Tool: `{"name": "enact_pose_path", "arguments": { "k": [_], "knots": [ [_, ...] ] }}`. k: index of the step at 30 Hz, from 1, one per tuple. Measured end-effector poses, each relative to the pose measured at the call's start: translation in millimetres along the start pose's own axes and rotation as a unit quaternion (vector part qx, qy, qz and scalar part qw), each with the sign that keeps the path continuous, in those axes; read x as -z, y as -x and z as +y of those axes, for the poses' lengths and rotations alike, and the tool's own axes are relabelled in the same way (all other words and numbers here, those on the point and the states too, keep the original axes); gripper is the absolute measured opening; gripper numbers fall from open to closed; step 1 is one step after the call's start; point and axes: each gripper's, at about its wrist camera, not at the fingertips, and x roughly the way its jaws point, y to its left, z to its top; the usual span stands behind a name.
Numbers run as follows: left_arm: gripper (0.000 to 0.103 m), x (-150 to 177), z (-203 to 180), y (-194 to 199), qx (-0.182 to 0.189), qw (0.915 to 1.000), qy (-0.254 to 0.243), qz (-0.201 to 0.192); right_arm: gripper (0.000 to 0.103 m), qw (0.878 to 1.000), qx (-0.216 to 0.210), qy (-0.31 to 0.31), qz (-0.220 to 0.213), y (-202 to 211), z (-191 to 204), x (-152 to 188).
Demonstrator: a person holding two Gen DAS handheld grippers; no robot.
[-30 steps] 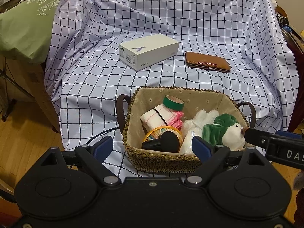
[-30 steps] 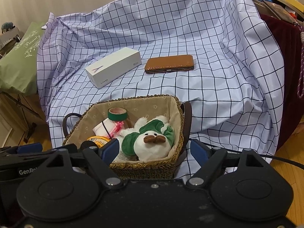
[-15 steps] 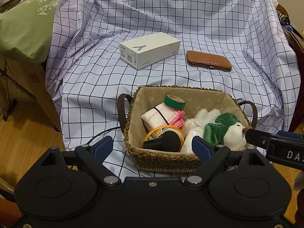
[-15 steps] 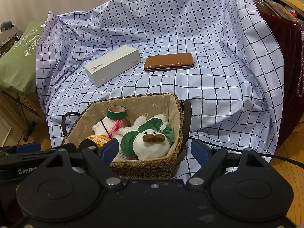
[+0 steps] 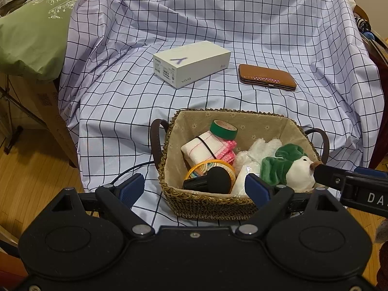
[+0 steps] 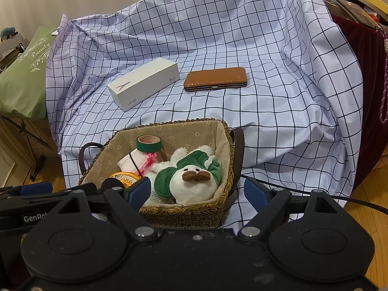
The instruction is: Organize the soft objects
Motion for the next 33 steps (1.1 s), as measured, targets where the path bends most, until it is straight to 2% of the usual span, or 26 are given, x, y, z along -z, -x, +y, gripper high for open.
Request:
{"name": "enact_pose_path", "arguments": {
  "k": [33],
  "knots": [
    [0.087,1.3,0.4,-0.4,-0.001,1.0,0.001,0.003,0.085,1.0,-0.001,0.0,0.002,-1.2,0.6,3.0]
  ]
}}
